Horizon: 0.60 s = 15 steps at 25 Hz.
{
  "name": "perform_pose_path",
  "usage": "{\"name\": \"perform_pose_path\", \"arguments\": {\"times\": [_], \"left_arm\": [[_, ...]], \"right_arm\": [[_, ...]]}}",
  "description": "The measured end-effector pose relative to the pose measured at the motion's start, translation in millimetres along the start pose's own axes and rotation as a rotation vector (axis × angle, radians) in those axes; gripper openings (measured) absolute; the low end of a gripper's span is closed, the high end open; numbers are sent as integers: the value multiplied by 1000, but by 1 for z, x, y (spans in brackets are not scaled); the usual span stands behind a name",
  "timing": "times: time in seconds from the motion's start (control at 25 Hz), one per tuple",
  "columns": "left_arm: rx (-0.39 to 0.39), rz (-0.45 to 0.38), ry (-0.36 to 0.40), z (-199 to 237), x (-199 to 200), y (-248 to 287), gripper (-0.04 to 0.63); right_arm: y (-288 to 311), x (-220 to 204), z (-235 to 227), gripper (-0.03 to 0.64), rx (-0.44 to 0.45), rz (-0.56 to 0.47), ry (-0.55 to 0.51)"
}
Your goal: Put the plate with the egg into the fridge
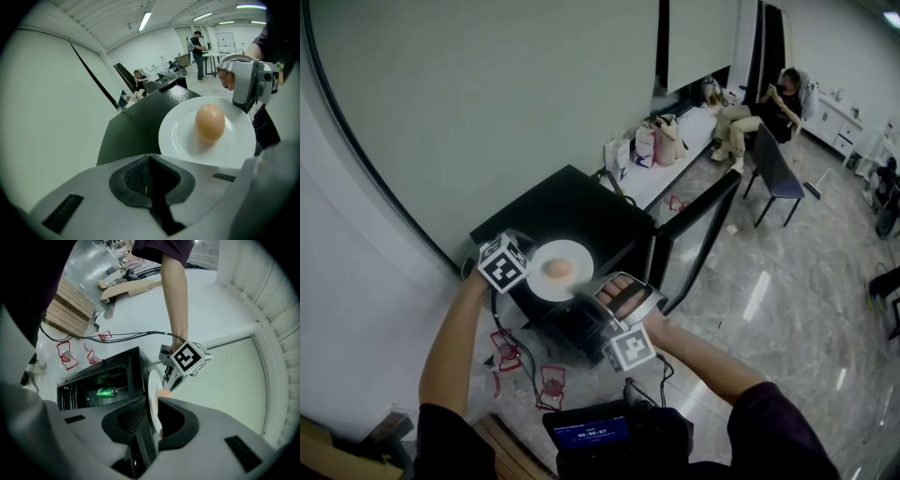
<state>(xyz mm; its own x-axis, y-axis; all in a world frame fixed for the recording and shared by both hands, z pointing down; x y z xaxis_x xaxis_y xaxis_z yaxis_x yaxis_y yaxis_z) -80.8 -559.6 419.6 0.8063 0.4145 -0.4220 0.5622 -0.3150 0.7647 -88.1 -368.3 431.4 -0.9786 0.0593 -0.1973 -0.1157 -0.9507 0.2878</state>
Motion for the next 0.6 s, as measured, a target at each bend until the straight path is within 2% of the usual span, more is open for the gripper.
{"name": "perform_pose_path", "arguments": {"times": [0.2,0.32,0.6], "left_arm": [[-18,-31,20,-15,9,-1,10],[-7,-40,26,-21,13,-5,11],[101,-108,9,-25,20,-29,10]], "right_arm": [[1,-7,8,80,16,27,-16],[-4,-6,8,37,-3,31,-47],[-8,-2,9,20,-22,51,-94]]}}
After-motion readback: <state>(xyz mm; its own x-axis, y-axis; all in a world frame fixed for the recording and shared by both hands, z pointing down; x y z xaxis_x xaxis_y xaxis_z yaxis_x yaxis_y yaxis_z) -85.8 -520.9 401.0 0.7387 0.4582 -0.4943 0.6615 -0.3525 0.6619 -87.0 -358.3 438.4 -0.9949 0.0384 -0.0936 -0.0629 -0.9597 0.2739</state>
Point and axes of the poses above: the fingertips, and each gripper's own axes: y forward along the fingers, z to its left, x out of its top, the point moved 3 cm from there along -y, backward along the fingers
